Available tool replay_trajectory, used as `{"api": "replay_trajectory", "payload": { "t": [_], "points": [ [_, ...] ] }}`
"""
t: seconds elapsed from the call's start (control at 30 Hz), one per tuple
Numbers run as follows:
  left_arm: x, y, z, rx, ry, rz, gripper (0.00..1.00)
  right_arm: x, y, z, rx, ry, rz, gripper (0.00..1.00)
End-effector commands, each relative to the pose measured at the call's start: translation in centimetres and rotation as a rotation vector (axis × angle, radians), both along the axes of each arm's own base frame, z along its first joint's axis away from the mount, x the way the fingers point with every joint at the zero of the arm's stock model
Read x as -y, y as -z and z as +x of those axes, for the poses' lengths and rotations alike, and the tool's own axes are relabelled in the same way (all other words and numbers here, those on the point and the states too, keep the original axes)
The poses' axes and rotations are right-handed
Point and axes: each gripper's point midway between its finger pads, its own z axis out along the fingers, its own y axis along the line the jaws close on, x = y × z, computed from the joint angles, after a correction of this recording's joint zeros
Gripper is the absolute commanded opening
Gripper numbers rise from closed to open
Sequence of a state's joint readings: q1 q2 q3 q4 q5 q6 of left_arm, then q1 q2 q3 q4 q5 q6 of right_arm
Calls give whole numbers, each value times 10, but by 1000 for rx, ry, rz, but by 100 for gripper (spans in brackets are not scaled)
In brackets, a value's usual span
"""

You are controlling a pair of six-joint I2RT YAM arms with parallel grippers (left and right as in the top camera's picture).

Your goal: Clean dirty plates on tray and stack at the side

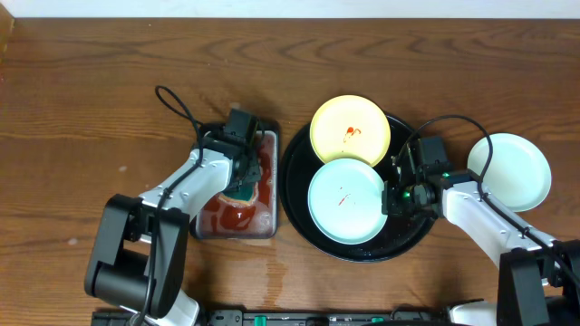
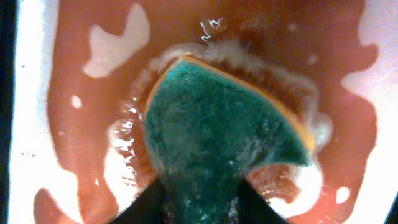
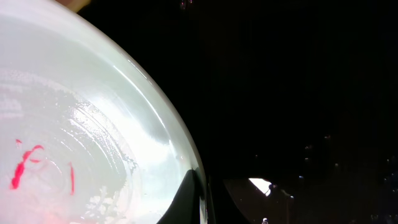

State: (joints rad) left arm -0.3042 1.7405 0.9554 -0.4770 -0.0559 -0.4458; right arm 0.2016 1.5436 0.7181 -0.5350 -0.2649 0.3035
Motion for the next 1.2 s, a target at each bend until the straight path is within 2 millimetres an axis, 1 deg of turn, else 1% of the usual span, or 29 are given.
{"api": "replay_trajectory", "payload": {
  "t": [0.0,0.07,0.1,0.3,0.4,0.53,0.67,0.83,0.93,1.03,1.17],
  "points": [
    [-5,17,-11,-64,5,29,20,9,5,-1,-1,10,-75,1],
    [-5,17,-12,-68,6,28,10,9,5,-1,-1,10,-75,1],
    [-5,17,-12,-67,6,27,8,9,5,-1,-1,10,-75,1],
    [-7,17,-20,-96,6,36,7,9,5,-1,-2,10,-75,1],
    [-7,12,-20,-90,5,34,7,9,5,-2,-3,10,-75,1],
    [-6,-2,-15,-48,14,21,7,9,5,-2,-4,10,-76,1],
    [5,-17,-11,-9,114,-30,7,10,5,-3,-11,10,-77,1],
    [-1,-37,-6,41,95,-70,7,10,5,-3,-11,10,-78,1],
    [0,-48,-5,59,81,-137,8,10,5,-5,-17,9,-79,1],
    [2,-55,-7,64,73,-199,7,11,6,-9,-34,9,-82,1],
    [3,-59,-10,51,67,-250,7,12,7,-12,-49,8,-86,1]
  ]
}}
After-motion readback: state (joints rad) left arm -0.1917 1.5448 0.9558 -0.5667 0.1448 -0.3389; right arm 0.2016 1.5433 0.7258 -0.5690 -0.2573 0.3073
